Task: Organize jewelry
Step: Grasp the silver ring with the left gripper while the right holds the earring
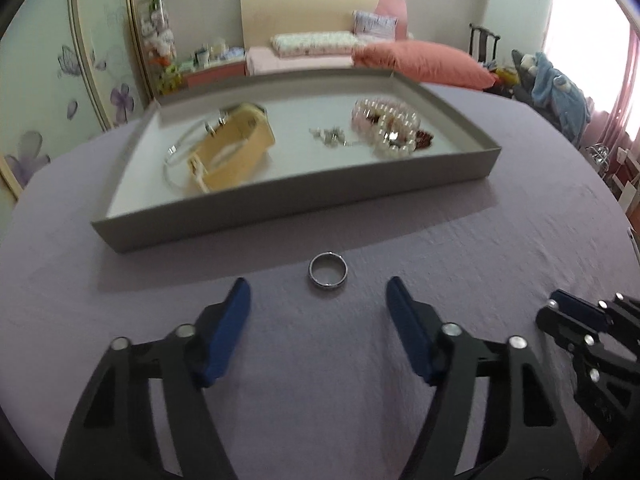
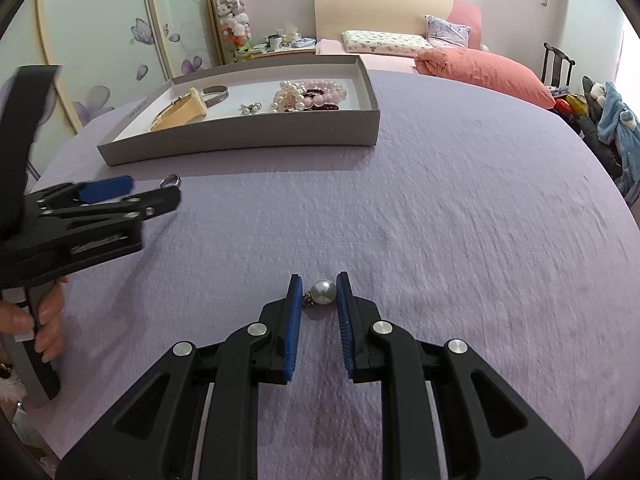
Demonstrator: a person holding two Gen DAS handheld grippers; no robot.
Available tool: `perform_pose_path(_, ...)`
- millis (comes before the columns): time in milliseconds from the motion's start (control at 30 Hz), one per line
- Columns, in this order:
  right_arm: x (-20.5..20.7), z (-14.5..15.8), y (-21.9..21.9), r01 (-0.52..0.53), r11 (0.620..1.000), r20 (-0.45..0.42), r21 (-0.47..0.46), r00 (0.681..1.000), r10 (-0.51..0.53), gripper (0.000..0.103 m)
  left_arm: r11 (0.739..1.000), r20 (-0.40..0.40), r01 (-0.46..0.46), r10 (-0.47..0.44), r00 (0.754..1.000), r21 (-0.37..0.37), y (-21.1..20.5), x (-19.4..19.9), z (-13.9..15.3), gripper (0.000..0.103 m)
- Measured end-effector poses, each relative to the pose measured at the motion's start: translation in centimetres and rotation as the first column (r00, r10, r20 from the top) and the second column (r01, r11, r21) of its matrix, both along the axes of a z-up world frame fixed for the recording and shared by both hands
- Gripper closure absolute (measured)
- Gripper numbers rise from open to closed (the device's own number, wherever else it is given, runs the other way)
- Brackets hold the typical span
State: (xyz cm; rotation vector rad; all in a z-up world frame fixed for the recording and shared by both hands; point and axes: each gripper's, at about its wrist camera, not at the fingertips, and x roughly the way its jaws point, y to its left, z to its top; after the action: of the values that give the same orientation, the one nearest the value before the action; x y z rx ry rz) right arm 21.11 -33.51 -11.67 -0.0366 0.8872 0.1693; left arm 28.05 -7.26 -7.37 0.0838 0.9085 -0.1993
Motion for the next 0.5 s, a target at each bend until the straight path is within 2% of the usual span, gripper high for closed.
perform_pose_path(167, 0.1, 0.0, -0.1, 0.0, 1.0, 0.001, 0.001, 1.0, 0.0, 0.084, 1.0, 0.006, -0.024, 0.024, 1.0, 0.007, -0.6, 0.8, -0.1, 0.049)
perform_pose_path(200, 0.1, 0.0, -0.1, 0.0, 1.0, 0.001, 0.001, 1.0, 0.0, 0.084, 0.999, 0.01, -0.027, 0.027, 1.0, 0.017, -0.7, 0.9, -0.1, 0.058)
perform_pose_path(233, 0.1, 0.0, -0.1, 0.0, 1.0, 0.001, 0.001, 1.0, 0.0, 0.084, 1.0, 0.013, -0.025, 0.024, 1.0, 0.014, -0.8, 0.9, 0.0, 0.074)
perform_pose_path(267, 0.1, 0.0, -0.1, 0.0, 1.0, 0.002, 0.001, 1.0, 0.0, 0.084, 1.0, 0.015, -0.026, 0.026, 1.0, 0.013, -0.7, 1.0, 0.1, 0.081)
perform_pose_path(500, 0.1, 0.0, -0.2, 0.002, 1.0, 0.001, 0.0, 1.0, -0.002, 0.084, 0.999, 0.015, -0.045, 0.045, 0.999, -0.003, 0.8, 0.7, 0.3, 0.081)
